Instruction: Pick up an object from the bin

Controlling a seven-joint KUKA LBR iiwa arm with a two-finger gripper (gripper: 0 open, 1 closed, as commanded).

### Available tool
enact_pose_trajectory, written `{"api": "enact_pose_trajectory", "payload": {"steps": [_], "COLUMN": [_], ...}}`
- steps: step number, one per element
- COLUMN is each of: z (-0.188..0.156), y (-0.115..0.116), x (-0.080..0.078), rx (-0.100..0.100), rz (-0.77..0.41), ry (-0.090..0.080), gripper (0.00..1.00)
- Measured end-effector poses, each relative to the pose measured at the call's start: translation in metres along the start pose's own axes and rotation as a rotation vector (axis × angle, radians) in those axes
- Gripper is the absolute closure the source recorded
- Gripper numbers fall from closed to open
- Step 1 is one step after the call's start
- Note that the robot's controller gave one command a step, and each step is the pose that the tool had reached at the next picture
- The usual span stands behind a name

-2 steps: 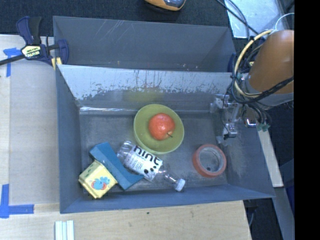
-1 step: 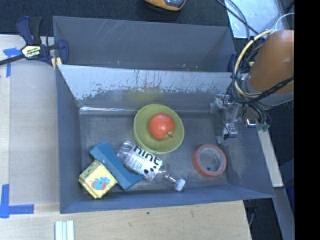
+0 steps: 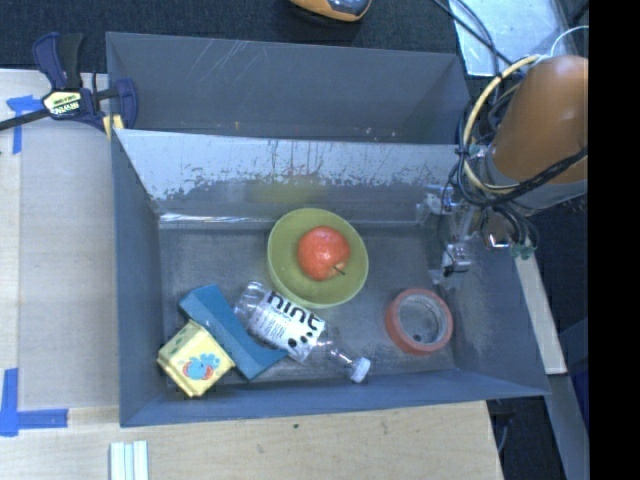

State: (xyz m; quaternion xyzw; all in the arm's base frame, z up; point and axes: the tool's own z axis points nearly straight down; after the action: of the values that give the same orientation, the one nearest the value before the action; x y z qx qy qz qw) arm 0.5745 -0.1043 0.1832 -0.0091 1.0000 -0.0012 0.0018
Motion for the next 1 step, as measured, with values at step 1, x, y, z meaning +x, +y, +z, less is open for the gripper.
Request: {"api": "enact_pose_trajectory", "payload": {"steps": [1], "z": [-0.0490], "y": [-0.0456], "x": [-0.0081], "rx": [0.003], "rz": [0.009], "ry": [-0.009], "gripper": [0.00]}}
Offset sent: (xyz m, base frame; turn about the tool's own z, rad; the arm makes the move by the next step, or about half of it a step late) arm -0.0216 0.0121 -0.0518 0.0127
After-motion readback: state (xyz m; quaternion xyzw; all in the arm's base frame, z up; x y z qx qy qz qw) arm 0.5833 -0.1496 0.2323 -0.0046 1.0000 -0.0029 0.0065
